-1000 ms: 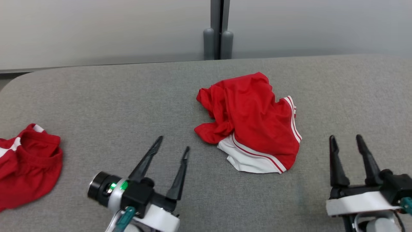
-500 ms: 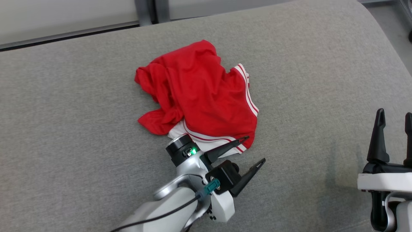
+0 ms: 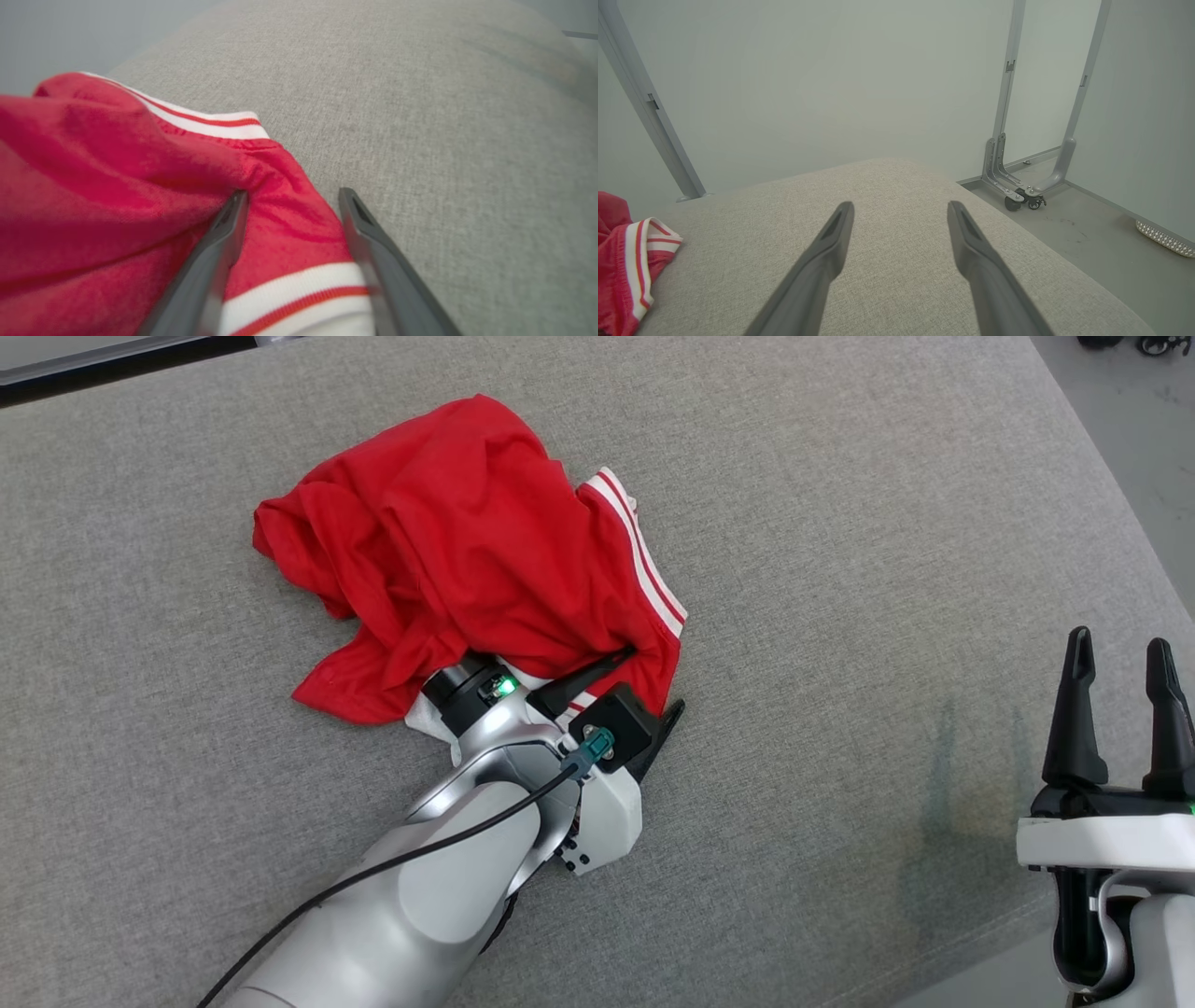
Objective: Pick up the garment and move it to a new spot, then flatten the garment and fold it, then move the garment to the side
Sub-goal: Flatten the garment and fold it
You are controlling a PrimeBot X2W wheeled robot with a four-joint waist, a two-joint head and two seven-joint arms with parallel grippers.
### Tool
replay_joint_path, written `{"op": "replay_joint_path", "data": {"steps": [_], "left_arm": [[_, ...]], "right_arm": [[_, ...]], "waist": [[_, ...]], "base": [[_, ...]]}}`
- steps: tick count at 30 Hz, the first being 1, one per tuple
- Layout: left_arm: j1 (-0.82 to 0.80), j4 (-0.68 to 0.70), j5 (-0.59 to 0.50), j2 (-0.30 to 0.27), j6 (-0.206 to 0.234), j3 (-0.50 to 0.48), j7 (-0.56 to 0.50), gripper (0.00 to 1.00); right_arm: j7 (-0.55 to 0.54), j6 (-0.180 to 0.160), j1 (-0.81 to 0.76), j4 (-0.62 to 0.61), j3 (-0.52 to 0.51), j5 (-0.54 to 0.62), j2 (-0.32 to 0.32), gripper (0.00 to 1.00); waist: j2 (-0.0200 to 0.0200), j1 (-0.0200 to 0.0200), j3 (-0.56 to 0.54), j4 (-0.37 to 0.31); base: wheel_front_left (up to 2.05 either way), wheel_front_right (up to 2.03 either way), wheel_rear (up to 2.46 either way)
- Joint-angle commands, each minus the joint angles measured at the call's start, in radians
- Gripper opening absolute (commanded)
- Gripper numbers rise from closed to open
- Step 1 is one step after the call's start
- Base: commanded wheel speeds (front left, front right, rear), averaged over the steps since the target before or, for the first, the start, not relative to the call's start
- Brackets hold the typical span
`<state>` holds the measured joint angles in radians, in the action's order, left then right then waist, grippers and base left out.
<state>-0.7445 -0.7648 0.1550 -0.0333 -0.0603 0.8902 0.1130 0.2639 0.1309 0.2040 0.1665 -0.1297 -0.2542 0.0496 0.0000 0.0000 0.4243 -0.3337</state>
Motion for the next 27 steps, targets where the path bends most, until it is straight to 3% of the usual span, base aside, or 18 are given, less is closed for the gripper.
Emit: {"op": "replay_joint_path", "data": {"steps": [1,2,11,15,16,21,27], "left_arm": [[0.028,-0.060,0.011,-0.033,0.004,0.022,-0.036,0.39],[0.024,-0.063,0.019,-0.033,0.002,0.029,-0.035,0.00],[-0.033,0.014,0.158,-0.020,-0.027,0.047,0.007,0.00],[-0.055,0.104,0.354,-0.018,-0.052,-0.001,0.001,0.00],[-0.055,0.104,0.354,-0.018,-0.052,-0.001,0.001,0.00],[-0.148,0.233,0.611,-0.019,-0.060,-0.082,-0.077,0.00],[-0.339,0.313,0.769,-0.019,-0.013,-0.222,-0.168,0.00]], "right_arm": [[0.001,0.000,0.011,0.000,-0.001,-0.004,0.002,1.00],[0.001,0.000,0.014,0.000,0.000,-0.005,0.002,1.00],[0.001,0.000,0.014,0.010,0.018,-0.015,0.002,1.00],[0.001,0.000,0.001,0.017,0.029,-0.022,0.002,1.00],[0.001,0.000,0.001,0.017,0.029,-0.022,0.002,1.00],[0.001,0.000,-0.017,0.026,0.044,-0.037,0.002,1.00],[0.001,0.000,-0.042,0.035,0.049,-0.037,0.002,1.00]], "waist": [[0.0000,0.0000,0.000,-0.001],[0.0000,0.0000,0.000,-0.001],[0.0000,0.0000,-0.038,-0.009],[0.0000,0.0000,-0.071,-0.017],[0.0000,0.0000,-0.071,-0.017],[0.0000,0.0000,-0.122,-0.037],[0.0000,0.0000,-0.182,-0.047]], "base": [[0.00,0.00,0.00],[0.00,0.00,0.00],[0.00,0.00,0.00],[0.00,0.00,0.00],[0.00,0.00,0.00],[0.00,0.00,0.00],[0.00,0.00,0.00]]}}
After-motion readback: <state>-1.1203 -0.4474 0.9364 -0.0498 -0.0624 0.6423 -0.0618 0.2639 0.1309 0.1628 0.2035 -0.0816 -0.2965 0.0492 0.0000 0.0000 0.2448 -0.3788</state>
